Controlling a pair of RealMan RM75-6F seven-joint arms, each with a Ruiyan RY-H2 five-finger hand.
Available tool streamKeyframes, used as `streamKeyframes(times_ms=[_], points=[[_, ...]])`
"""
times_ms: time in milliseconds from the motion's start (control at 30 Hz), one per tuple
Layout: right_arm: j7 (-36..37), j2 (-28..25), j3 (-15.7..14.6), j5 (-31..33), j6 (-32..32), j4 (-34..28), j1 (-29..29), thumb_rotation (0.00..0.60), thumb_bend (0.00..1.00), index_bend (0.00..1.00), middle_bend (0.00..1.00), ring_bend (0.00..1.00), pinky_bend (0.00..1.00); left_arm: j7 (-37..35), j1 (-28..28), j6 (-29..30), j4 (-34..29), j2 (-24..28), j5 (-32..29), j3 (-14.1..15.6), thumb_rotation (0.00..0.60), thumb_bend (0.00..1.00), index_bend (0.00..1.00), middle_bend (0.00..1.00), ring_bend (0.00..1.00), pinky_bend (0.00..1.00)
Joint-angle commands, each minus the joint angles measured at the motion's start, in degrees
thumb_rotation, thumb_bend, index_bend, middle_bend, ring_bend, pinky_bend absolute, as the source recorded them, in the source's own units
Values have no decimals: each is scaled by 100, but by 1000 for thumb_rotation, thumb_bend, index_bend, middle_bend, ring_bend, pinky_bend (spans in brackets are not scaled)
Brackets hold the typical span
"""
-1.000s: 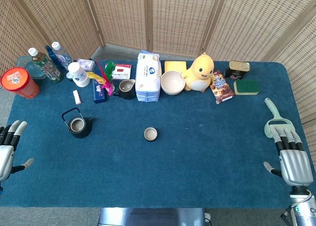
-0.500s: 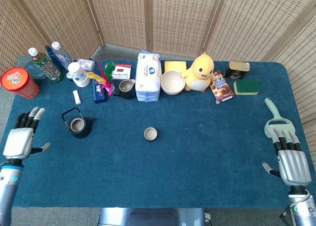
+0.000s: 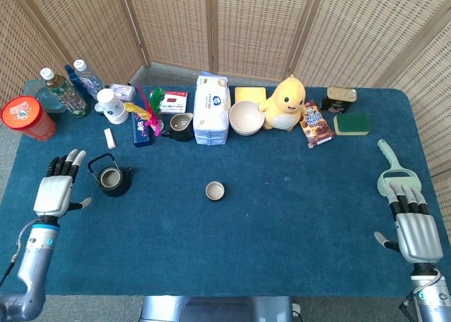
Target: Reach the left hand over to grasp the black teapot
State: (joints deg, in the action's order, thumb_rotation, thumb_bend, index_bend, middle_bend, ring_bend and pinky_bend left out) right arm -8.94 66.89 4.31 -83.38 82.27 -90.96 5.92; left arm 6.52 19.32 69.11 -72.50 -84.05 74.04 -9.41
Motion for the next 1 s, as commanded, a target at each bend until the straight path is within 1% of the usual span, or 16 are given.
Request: streamKeyframes(times_ms=[33, 167, 400, 667, 833, 1000], points=[[4, 11, 5, 34, -34, 16, 12, 600, 0, 0, 0, 0, 0, -10, 103, -70, 120, -167, -28, -23, 600, 0, 0, 0, 0, 0], [31, 10, 12, 74, -70, 31, 22, 600, 0, 0, 0, 0, 0, 95, 191, -119, 206, -351, -75, -35, 600, 0, 0, 0, 0, 0], [230, -35, 50, 125, -64, 54, 14, 600, 0, 0, 0, 0, 0, 139, 299, 105, 638, -767, -12, -109, 600, 0, 0, 0, 0, 0], [271, -48, 50, 154, -97, 64, 22, 600, 0, 0, 0, 0, 0, 222, 409, -5, 912, -898, -130, -176, 600, 0, 0, 0, 0, 0], [242, -30, 41, 176, -125, 74, 28, 600, 0, 0, 0, 0, 0, 237, 606, -219, 1360, -930, -234, -306, 600, 0, 0, 0, 0, 0], [215, -12, 37, 206, -171, 82, 46, 600, 0, 0, 0, 0, 0, 171, 713, -372, 1627, -955, -334, -395, 600, 0, 0, 0, 0, 0]])
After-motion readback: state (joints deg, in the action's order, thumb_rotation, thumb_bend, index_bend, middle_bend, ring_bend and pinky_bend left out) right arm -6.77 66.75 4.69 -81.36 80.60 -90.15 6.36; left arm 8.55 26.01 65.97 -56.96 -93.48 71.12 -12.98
